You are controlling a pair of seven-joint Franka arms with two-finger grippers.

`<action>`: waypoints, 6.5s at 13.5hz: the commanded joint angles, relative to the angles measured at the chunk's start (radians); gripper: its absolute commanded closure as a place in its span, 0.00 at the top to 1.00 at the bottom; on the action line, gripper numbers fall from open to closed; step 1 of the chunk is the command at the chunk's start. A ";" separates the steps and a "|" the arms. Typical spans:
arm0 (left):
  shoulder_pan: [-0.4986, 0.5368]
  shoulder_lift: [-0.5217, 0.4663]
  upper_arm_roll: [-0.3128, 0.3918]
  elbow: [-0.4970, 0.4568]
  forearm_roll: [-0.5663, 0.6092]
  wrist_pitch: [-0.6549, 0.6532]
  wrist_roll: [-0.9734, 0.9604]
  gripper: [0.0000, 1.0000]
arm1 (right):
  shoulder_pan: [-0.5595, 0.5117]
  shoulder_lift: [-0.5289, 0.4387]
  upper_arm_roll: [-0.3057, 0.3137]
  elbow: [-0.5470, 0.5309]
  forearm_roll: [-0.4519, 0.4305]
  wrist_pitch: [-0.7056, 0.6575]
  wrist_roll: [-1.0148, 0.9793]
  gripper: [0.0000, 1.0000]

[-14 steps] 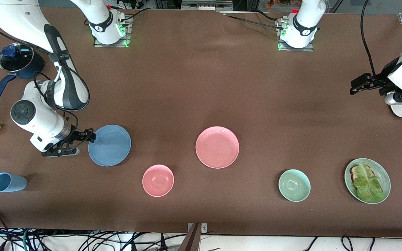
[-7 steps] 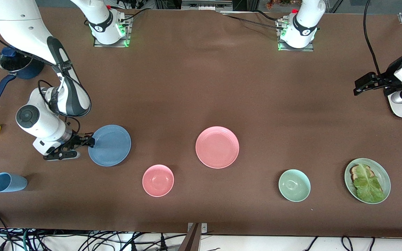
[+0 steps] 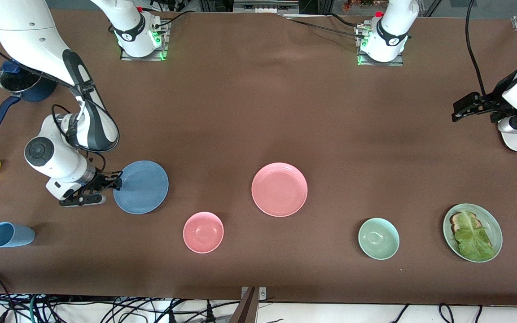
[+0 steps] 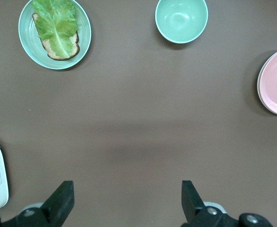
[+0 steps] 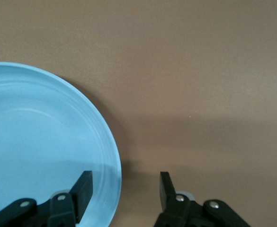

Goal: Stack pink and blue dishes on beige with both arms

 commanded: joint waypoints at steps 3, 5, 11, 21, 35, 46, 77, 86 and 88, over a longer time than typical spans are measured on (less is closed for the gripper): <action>-0.003 0.023 0.000 0.024 0.000 -0.022 0.021 1.00 | -0.009 0.013 0.013 -0.002 0.034 0.020 -0.020 0.58; 0.005 0.018 0.002 0.027 -0.002 -0.022 0.023 1.00 | -0.009 0.013 0.013 -0.002 0.034 0.018 -0.020 0.54; 0.000 0.020 -0.001 0.028 0.000 -0.021 0.021 1.00 | -0.009 0.013 0.015 -0.003 0.035 0.015 -0.020 0.35; -0.003 0.018 -0.001 0.028 0.000 -0.021 0.021 1.00 | -0.009 0.015 0.015 -0.005 0.035 0.011 -0.017 0.00; -0.003 0.018 -0.001 0.027 0.000 -0.021 0.021 1.00 | 0.000 -0.099 0.108 0.299 0.104 -0.485 -0.023 0.00; -0.004 0.020 -0.001 0.028 0.000 -0.021 0.021 1.00 | 0.295 0.016 0.113 0.463 0.116 -0.465 0.389 0.00; -0.004 0.020 -0.001 0.028 0.000 -0.021 0.021 1.00 | 0.723 0.348 -0.073 0.646 0.093 -0.135 0.971 0.00; -0.004 0.020 -0.001 0.027 0.000 -0.021 0.021 1.00 | 0.712 0.355 -0.073 0.644 0.093 -0.130 0.971 0.26; -0.004 0.020 -0.001 0.028 0.000 -0.021 0.021 1.00 | 0.708 0.349 -0.073 0.643 0.096 -0.134 0.971 0.51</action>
